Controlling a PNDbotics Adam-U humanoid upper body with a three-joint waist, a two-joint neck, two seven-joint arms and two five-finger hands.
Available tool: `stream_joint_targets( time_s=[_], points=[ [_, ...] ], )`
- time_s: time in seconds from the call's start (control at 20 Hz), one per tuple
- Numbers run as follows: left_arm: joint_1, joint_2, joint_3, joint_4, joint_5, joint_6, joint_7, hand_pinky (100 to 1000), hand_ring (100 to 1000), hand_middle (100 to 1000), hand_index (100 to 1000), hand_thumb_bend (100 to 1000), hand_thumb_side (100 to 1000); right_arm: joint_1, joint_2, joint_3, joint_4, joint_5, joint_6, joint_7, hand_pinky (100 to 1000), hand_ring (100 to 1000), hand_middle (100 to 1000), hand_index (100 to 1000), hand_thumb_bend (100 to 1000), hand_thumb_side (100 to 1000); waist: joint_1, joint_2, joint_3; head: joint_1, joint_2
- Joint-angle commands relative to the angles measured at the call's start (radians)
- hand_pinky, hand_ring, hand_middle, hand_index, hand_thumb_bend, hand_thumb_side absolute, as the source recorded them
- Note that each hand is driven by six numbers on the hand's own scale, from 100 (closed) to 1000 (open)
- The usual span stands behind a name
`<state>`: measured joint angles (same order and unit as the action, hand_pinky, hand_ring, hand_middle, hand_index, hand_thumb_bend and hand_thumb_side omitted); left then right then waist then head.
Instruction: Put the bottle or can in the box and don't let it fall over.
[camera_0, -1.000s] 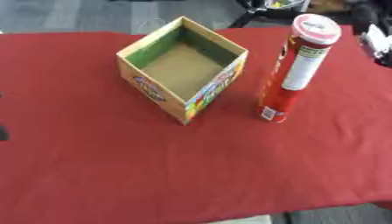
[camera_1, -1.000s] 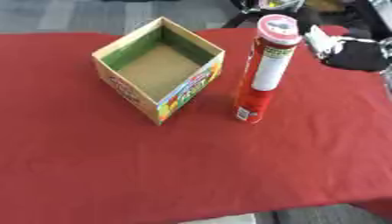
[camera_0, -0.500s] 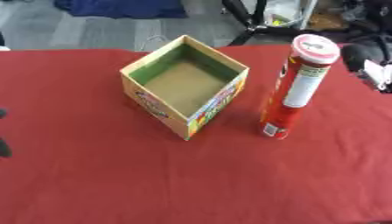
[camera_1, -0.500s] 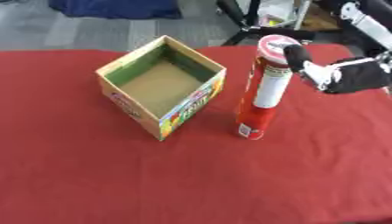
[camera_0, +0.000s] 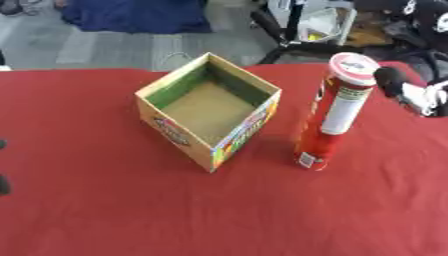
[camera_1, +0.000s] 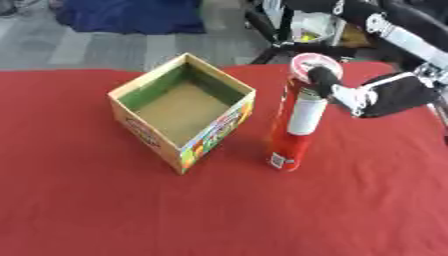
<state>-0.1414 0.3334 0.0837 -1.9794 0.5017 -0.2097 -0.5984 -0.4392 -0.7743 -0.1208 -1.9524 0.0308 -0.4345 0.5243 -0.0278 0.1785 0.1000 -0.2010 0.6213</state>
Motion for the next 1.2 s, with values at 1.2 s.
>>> stream_joint_targets(
  time_s=[1.2],
  points=[
    [-0.018,0.010,-0.006,-0.021,0.004,0.015,-0.014,512,831,853,877,100,654,-0.030,0.011,0.022,0.146,0.137,0.004,-0.034,980,1000,967,1000,100,562,0.001,-0.012,0.005,-0.009,0.013]
  ],
)
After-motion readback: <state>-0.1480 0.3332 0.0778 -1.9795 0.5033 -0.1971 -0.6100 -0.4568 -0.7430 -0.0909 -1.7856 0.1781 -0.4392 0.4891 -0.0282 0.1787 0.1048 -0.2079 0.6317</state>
